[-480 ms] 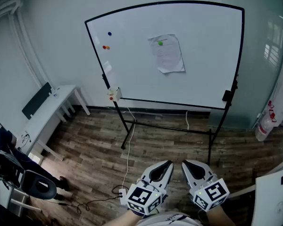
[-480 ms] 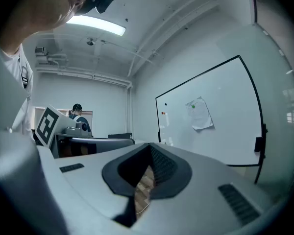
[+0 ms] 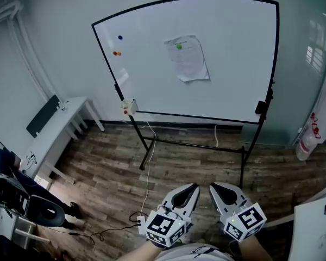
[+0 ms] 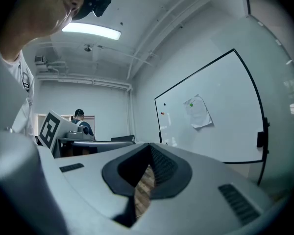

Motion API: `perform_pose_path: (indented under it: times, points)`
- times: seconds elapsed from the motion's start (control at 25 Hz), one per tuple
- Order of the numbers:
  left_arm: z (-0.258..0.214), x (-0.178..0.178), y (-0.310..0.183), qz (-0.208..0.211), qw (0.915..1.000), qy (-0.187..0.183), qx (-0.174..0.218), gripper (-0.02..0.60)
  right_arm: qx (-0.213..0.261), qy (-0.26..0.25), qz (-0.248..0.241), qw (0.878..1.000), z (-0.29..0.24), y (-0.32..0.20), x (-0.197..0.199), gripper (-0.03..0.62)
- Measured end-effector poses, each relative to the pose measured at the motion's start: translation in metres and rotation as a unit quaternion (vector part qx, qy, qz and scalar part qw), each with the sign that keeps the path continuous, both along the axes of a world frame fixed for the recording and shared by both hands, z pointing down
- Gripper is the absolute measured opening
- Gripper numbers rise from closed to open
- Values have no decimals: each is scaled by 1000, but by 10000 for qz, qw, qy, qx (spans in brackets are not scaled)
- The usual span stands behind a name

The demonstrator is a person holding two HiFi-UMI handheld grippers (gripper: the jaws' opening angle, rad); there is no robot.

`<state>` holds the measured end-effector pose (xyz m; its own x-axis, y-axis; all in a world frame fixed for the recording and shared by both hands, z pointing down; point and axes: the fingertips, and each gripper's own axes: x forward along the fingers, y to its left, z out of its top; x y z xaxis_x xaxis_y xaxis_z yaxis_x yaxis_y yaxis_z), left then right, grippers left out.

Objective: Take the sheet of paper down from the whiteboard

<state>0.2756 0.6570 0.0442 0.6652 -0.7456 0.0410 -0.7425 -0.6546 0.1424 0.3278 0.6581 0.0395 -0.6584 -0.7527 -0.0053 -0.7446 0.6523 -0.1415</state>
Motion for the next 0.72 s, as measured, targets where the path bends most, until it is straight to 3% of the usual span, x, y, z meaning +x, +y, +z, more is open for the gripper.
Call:
perform_pose_path:
  times: [0.44,0.72]
  points:
    - [-16,-23,-67,-359,9991,-91,220,34,95,-151,129,9998,-3,-43,12,14]
    - [-16,-55,-152,-354,9988,-35,328,32,92,58,137,9998,0,-121,-25,14]
